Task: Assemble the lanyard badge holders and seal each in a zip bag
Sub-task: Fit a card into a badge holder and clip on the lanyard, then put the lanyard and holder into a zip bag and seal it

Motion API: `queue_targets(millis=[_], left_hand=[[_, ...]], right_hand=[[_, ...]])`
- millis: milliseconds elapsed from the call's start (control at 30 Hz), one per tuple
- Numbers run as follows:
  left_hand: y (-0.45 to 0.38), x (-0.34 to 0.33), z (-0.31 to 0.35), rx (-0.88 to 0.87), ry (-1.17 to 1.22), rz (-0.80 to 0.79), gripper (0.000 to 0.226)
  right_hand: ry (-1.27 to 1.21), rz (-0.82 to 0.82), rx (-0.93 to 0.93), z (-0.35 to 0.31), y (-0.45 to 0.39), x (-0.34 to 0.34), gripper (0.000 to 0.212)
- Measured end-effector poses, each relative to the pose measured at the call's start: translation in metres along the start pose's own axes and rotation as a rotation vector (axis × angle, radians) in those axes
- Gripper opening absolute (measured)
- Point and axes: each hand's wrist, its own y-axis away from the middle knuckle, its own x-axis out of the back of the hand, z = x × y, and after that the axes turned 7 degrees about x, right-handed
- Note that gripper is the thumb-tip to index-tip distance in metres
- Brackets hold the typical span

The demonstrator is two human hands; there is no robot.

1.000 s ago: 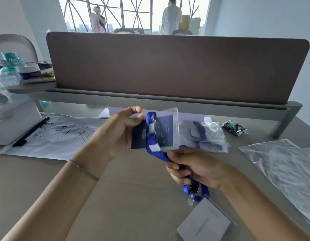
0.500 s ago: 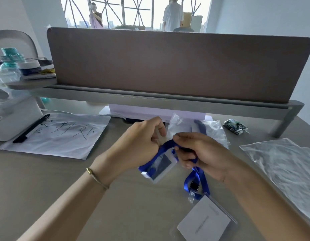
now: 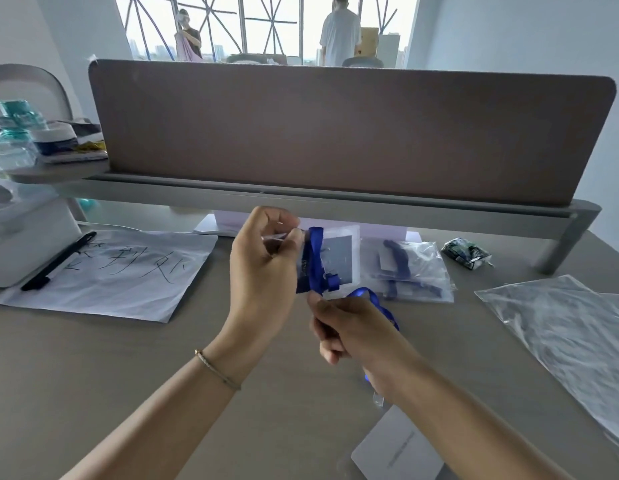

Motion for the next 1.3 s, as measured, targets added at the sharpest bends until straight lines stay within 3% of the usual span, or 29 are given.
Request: queue_targets(millis=[200, 333, 500, 600, 767, 933, 1067, 1300], left_hand=[[0.000, -0.001, 0.005, 0.216, 0.321, -0.034, 0.013], [-0.004, 0.004, 0.004, 0.413, 0.405, -0.065, 0.015], [-0.012, 0.008, 0.001, 0.589, 0.502, -0.092, 0.026], [-0.009, 0.005, 0.000, 0.568, 0.478, -0.111, 0.026], [0.003, -0.005, -0.003, 0.518, 0.390, -0.103, 0.027], [0.021, -0.015, -0.007, 0.492, 0.365, -0.195, 0.028], [0.045, -0.040, -0.003, 0.453, 0.280, -0.350, 0.026], [0.094, -0.131, 0.009, 0.413, 0.068, -0.746, 0.028]], right_hand=[[-0.087, 0.114, 0.167, 0.008, -0.008, 0.008, 0.043], [-0.138, 0.126, 0.270, 0.009, -0.012, 0.013, 0.035], [0.013, 0.196, 0.340, 0.009, -0.012, 0.023, 0.038], [0.038, 0.287, 0.301, 0.009, -0.013, 0.027, 0.050], [-0.098, 0.304, 0.198, 0.005, -0.011, 0.033, 0.037], [-0.020, 0.323, 0.253, 0.009, 0.014, 0.042, 0.041], [-0.058, 0.392, 0.252, 0.020, 0.050, 0.068, 0.040], [0.011, 0.739, 0.272, 0.025, 0.137, 0.140, 0.043]])
